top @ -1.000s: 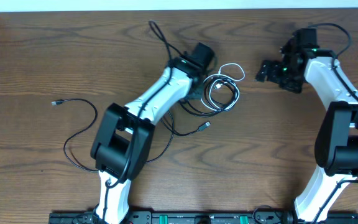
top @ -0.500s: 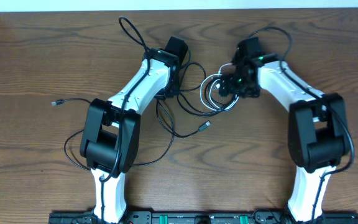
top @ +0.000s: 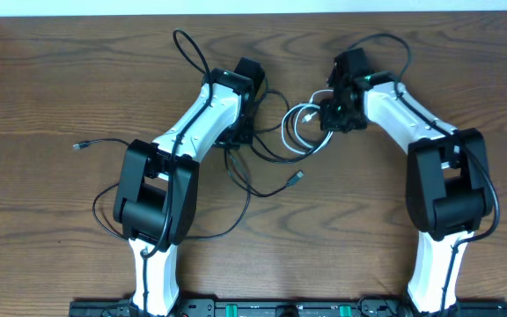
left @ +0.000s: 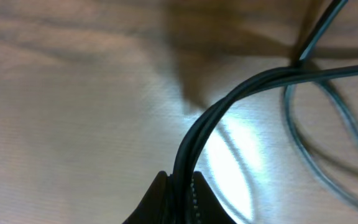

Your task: Untangle cables

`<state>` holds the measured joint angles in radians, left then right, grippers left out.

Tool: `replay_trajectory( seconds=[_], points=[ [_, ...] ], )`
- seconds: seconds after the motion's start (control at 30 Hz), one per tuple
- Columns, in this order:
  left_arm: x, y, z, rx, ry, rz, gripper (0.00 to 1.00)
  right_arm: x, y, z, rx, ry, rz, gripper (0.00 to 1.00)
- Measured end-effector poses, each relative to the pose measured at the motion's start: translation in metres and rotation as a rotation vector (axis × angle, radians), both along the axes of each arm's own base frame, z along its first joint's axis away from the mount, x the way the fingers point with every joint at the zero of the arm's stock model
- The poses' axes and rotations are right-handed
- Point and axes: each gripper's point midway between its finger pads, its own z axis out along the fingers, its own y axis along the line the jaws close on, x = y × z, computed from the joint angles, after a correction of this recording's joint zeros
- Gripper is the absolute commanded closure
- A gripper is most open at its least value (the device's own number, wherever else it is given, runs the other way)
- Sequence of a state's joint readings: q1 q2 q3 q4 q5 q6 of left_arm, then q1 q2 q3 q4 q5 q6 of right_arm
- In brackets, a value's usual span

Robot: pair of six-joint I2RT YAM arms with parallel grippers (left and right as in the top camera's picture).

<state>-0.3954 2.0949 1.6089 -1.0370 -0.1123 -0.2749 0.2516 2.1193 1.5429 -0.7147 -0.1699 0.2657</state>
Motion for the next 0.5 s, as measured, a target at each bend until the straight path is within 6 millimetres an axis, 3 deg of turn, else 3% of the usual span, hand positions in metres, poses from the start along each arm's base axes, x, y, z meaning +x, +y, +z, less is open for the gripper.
replay_trajectory(
  seconds=[0.1, 0.23, 0.33, 0.43, 0.5],
  points=[
    [-0.007, 0.013, 0.002, 0.064, 0.029, -0.013, 0.93, 0.019, -0.015, 0.054, 0.029, -0.126, -0.034, 0.99],
    [-0.014, 0.026, 0.004, 0.088, 0.066, 0.001, 0.93, 0.029, -0.027, 0.166, 0.101, -0.38, -0.058, 0.99],
    [-0.024, 0.042, 0.006, 0.111, 0.119, 0.028, 0.93, 0.032, -0.041, 0.208, 0.1, -0.499, -0.087, 0.99],
    [-0.025, 0.05, 0.007, 0.109, 0.135, 0.052, 0.93, 0.036, -0.069, 0.22, 0.051, -0.539, -0.153, 0.99],
    [-0.024, 0.054, 0.007, 0.101, 0.138, 0.066, 0.93, 0.041, -0.106, 0.219, -0.031, -0.554, -0.242, 0.99]
  ],
)
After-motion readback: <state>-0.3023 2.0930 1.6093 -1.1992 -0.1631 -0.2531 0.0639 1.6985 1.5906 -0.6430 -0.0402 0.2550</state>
